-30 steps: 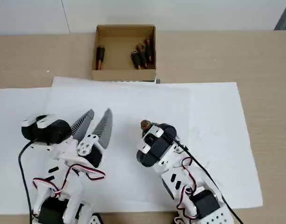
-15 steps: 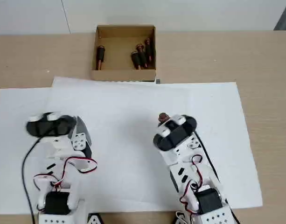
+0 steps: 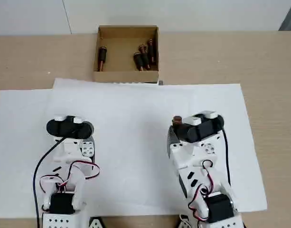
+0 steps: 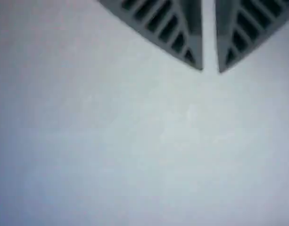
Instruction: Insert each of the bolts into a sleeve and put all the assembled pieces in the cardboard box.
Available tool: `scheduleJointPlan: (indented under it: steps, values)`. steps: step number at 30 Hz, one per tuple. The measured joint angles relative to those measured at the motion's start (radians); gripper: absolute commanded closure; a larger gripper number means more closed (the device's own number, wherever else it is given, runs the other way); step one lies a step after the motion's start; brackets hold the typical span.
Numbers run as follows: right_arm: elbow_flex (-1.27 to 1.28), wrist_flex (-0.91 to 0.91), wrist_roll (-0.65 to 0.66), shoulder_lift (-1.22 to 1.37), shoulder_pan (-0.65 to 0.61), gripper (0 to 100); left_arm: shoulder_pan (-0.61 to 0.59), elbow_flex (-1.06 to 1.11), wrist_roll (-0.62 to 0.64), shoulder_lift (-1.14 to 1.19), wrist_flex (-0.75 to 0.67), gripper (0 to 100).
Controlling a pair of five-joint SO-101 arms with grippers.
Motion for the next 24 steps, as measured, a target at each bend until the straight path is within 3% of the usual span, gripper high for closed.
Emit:
scheduleJointPlan:
  steps: [5,19,24]
  values:
    - [-0.196,0.000,-0.006,0.241,0.005,99.5,0.000,0.000,0.000,0.000,0.054,99]
    - [-0.947,-0.143,-0.006,1.290,0.003,99.5,-0.002,0.000,0.003,0.000,0.054,99]
    - [-1.258,-0.146,-0.006,1.613,0.002,99.5,-0.074,0.000,0.124,0.000,0.069,99]
